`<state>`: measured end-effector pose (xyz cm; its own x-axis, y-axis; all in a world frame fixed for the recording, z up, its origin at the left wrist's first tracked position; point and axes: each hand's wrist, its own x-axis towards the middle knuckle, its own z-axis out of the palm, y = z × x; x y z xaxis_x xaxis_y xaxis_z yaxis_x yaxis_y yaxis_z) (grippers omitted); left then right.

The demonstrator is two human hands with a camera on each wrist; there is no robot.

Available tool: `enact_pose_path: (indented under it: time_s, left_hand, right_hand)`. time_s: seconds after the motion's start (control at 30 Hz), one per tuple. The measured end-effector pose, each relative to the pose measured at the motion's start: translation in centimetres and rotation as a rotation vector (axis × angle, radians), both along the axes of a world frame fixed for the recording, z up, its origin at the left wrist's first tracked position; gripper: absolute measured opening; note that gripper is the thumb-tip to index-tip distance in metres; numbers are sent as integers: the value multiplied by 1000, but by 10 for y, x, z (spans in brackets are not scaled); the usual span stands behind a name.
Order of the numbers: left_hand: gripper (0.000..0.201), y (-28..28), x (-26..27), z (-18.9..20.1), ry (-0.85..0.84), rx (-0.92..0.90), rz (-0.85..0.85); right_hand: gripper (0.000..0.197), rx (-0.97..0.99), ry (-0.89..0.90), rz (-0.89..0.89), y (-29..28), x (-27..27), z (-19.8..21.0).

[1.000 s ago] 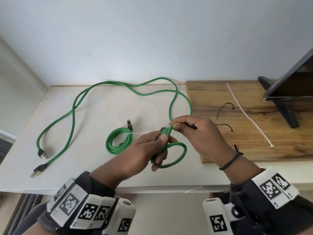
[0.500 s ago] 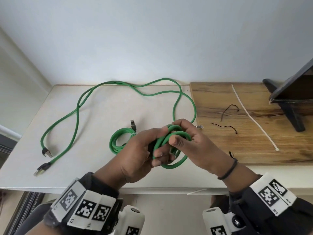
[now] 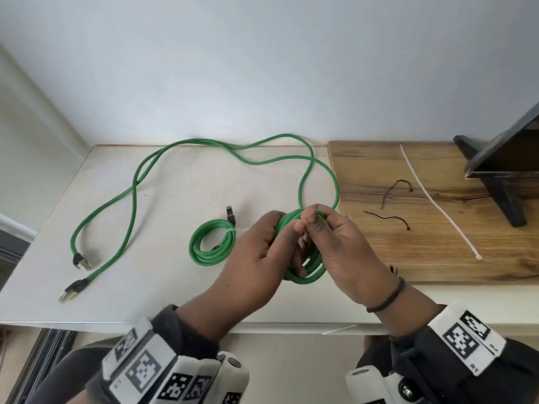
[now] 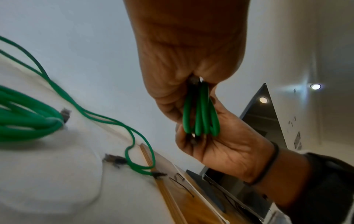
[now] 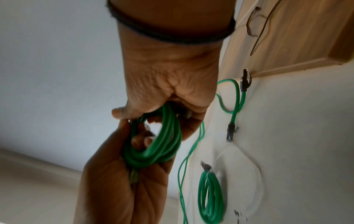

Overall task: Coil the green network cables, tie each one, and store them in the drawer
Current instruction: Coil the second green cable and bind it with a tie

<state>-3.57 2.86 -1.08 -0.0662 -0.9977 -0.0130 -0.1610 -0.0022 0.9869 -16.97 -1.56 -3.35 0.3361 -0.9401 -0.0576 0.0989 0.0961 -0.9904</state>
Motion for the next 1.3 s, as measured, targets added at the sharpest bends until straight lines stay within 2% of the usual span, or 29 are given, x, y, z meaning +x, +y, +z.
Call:
enact_pose_path:
  time_s: [0.17, 0.3, 0.4, 0.5, 0.6, 0.67, 0.83, 0.93, 1.03, 1.1, 1.17, 1.2, 1.3]
  left_hand:
    - [25, 4, -21, 2, 254, 72, 108]
    - [24, 3, -25, 1, 309, 29, 88]
    - [23, -1, -24, -1, 371, 42, 65]
    - [22, -8, -20, -8, 465, 134, 76]
    - [21, -13, -21, -15, 539, 223, 93]
    - [19, -15, -24, -18, 587, 264, 116]
    - [22, -20, -30, -23, 616, 312, 129]
    - [19, -24, -32, -28, 544, 344, 123]
    - [12, -28, -30, -32, 477, 377, 97]
    - [12, -29, -28, -34, 464, 396, 96]
    - [13, -28, -26, -34, 456, 404, 93]
    - [13, -27, -25, -34, 450, 405, 90]
    - [14, -26, -23, -34, 424, 406, 77]
  right_hand:
    - [49, 75, -61, -207, 7, 10, 3]
    - [70, 46, -64, -274, 8, 11, 5]
    - [74, 82, -29, -219, 4, 7, 5]
    - [54, 122, 71, -160, -2, 1, 2]
    - [40, 199, 79, -123, -3, -3, -4]
    - [39, 223, 82, -116, -4, -3, -10]
    - [55, 211, 136, -52, -8, -5, -25]
    - [56, 197, 285, -1, -8, -14, -21]
    - [52, 139, 555, 17, -19, -35, -11]
    - [37, 82, 706, -116, -36, -61, -17]
    - [21, 20, 939, -285, -52, -90, -28]
    - [18, 10, 1059, -351, -57, -103, -35]
    - [27, 33, 1356, -415, -60, -127, -55]
